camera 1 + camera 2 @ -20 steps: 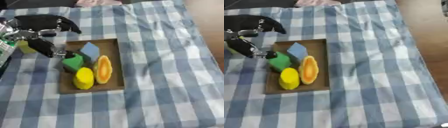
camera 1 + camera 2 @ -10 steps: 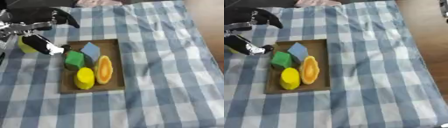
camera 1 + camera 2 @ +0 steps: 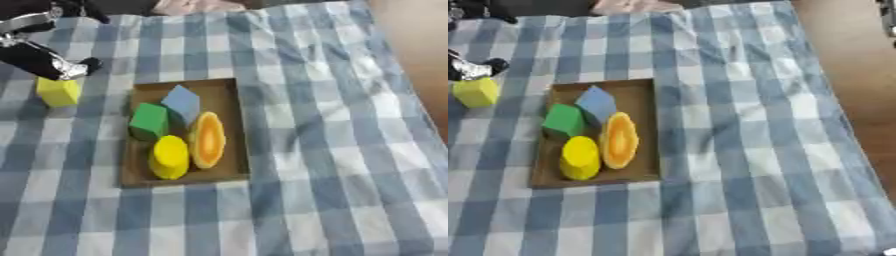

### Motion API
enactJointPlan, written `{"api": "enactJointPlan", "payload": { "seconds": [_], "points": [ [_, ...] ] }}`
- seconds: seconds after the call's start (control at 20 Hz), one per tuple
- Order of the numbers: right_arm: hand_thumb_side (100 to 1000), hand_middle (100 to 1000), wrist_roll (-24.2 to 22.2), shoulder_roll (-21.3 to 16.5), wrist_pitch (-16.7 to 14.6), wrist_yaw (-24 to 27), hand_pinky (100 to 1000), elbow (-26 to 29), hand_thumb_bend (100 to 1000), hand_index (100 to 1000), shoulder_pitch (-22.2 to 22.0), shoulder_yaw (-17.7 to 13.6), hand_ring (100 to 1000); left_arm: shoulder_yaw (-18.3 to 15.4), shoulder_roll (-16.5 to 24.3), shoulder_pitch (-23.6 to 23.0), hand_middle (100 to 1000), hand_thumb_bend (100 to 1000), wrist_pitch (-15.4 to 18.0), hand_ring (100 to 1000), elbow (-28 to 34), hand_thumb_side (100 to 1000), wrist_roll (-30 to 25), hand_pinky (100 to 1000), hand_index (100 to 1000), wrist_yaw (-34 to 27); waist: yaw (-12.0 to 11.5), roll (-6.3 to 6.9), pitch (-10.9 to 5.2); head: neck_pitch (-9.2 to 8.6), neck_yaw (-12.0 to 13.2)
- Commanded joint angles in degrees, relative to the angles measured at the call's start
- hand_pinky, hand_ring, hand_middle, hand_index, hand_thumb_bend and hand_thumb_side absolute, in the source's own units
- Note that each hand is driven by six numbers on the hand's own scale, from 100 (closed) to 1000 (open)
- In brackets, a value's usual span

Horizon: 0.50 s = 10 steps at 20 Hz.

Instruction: Pick up objects on the table and place them in the box.

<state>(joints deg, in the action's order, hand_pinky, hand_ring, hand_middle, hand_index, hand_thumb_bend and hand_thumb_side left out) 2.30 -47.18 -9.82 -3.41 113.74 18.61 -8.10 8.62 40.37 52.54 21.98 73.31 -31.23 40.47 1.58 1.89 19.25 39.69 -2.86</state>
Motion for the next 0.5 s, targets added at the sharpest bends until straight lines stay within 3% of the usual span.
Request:
{"api": "enactJointPlan", "payload": {
  "seconds": [0.05,0.35,0.5],
  "points": [
    [463,621,0.3,-2.0,-0.1,-0.1,879,0.8,100,838,0.5,-1.1,745,-2.1,2.7,1.3,841,337,-0.8,940,-3.3,637,1.8,972,933,1.9,0.1,-0.01,-1.00,-0.72,-0.2],
    [459,620,0.3,-2.2,-0.4,-0.3,880,0.9,100,837,0.5,-1.1,745,-2.9,3.2,1.7,850,383,-1.0,952,-8.9,703,2.2,974,935,5.1,0.6,0.26,-0.40,-1.26,0.4],
    [458,619,0.2,-2.1,-0.3,-0.5,881,0.9,100,837,0.6,-1.1,744,-2.6,3.1,1.9,857,372,-0.2,961,-11.1,589,0.8,981,934,5.7,0.9,0.45,0.13,-1.68,0.7]
  ]
}}
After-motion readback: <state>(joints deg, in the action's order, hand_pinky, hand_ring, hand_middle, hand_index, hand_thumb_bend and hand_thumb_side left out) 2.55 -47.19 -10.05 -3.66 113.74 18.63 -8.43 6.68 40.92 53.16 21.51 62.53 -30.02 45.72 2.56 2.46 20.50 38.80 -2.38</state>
